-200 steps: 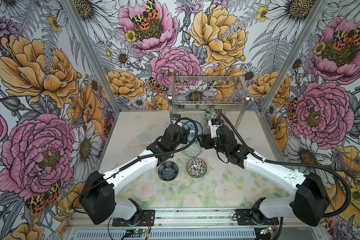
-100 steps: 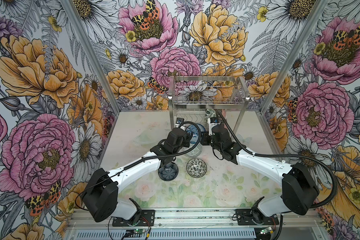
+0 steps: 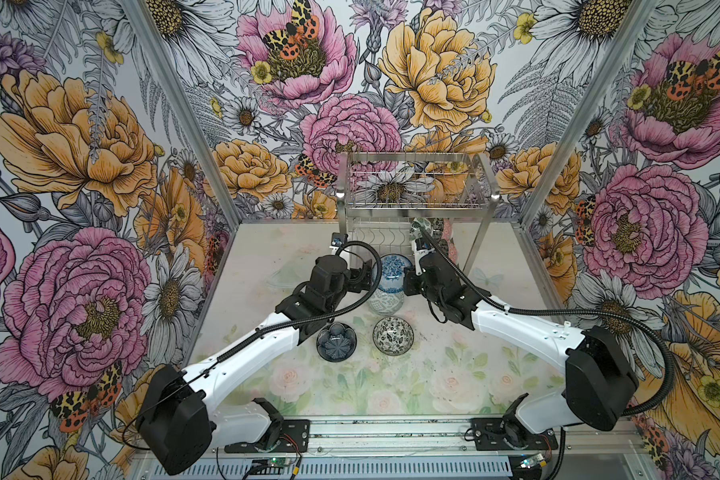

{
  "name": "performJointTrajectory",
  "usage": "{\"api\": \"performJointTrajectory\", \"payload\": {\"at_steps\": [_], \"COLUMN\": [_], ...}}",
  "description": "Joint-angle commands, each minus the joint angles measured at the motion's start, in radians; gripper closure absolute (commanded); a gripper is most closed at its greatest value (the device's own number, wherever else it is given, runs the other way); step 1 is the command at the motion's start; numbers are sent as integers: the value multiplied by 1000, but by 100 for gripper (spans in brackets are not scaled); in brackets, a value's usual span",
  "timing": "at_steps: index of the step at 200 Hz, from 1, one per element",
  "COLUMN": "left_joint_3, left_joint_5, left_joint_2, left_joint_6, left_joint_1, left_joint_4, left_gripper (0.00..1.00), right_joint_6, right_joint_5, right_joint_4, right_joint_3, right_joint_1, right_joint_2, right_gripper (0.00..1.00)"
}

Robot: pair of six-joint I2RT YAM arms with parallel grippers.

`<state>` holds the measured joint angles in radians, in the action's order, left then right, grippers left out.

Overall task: Load the bowls into the dish rack
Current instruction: 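Close the right gripper on the blue-rose bowl while the left gripper releases it, then lower the blue-rose bowl on edge into the rack slot beside the monstera bowl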

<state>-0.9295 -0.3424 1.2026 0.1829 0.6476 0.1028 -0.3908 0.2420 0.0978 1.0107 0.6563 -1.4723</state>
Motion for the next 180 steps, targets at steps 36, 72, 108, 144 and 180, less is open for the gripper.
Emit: {"api": "performJointTrajectory", "payload": {"at_steps": [36, 72, 108, 144, 180], "left_joint_3": [56, 78, 90, 104, 111], "left_joint_5": [-12, 36, 61, 84, 94], "left_joint_2": [-102, -108, -106, -105, -110], "left_joint_6": [-24, 9, 15, 18, 13], "left_joint_1": [-109, -168, -195, -217, -234], "left_joint_4": [113, 128, 130, 119, 115], "left_gripper": [1, 1, 1, 1, 1], "right_joint_6": [223, 439, 624, 844, 865], "right_joint_5": [400, 570, 641, 698, 687], "right_joint_4": [2, -139, -290, -452, -444], "right_joint_3": [124, 162, 193, 257, 349], "right_joint_1": [51, 98, 103, 85, 38], "right_joint_2": [-76, -167, -254, -378, -467], "right_gripper": [100, 100, 100, 100, 100]}}
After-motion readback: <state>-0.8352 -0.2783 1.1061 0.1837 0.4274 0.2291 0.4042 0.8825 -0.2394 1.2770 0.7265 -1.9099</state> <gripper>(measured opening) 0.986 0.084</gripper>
